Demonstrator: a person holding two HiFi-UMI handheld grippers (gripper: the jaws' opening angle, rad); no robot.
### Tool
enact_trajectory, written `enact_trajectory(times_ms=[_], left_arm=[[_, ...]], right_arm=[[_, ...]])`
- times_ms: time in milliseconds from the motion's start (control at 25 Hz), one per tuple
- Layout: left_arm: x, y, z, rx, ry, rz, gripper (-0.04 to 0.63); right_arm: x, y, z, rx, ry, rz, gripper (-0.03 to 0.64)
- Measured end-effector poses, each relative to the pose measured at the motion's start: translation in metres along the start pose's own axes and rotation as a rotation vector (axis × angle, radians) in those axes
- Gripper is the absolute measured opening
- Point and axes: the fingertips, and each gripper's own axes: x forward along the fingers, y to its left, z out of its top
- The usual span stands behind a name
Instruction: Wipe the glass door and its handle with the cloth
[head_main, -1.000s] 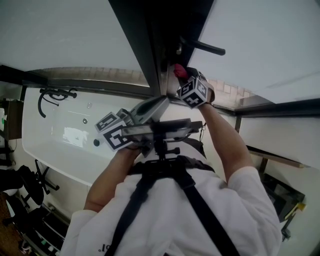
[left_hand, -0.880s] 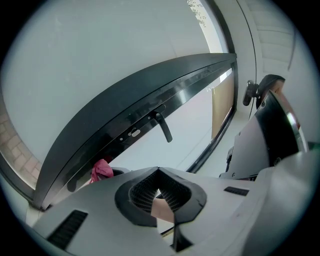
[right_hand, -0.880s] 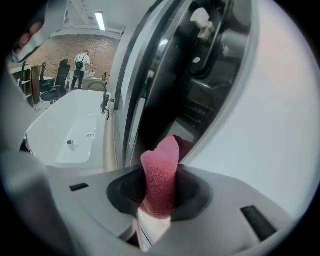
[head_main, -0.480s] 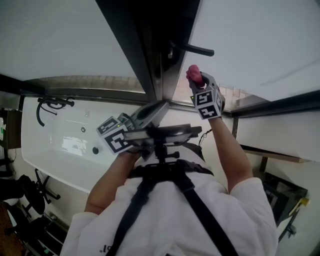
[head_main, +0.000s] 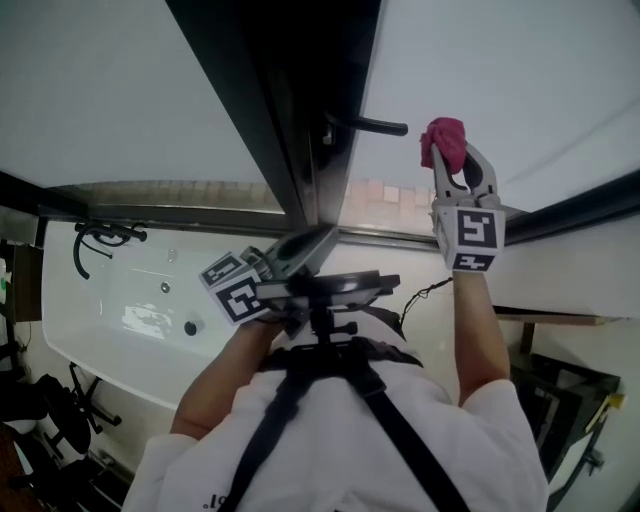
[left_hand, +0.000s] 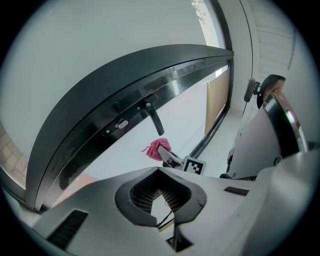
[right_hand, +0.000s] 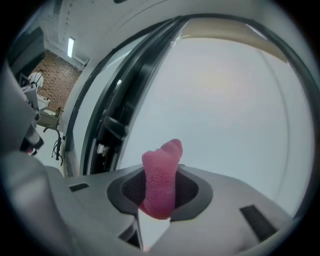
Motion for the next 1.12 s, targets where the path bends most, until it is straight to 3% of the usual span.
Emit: enact_trajectory(times_ms=[240, 440, 640, 840, 1120], left_arm=[[-0.002, 0.001, 0.002, 0.009, -0.01, -0.001, -0.008], [-0.006, -0.002, 0.006, 0.019, -0.026, 0.006, -0.008], [-0.009, -0.002, 0.009, 0.029, -0.044, 0.008, -0.008], [-0.015, -0.003, 0.008, -0.01, -0.061, -0.012, -0.008], [-0.016, -0.004, 0.012, 0.0, -0.072, -0.012, -0.008]], right_arm=[[-0.011, -0.004, 0.097, -0.057, -0.194, 0.018, 0.106], [-0.016, 0.018, 0.175, -0.235, -0.338, 0.098, 0.106], [-0.01, 0.04, 0.23, -0.453, -0.413, 0.113, 0.106], [0.007, 0.046, 0.265, -0.507, -0.424, 0.119, 0.106], [0.026, 0.055, 0.27, -0.533, -0.439, 0.126, 0.106]])
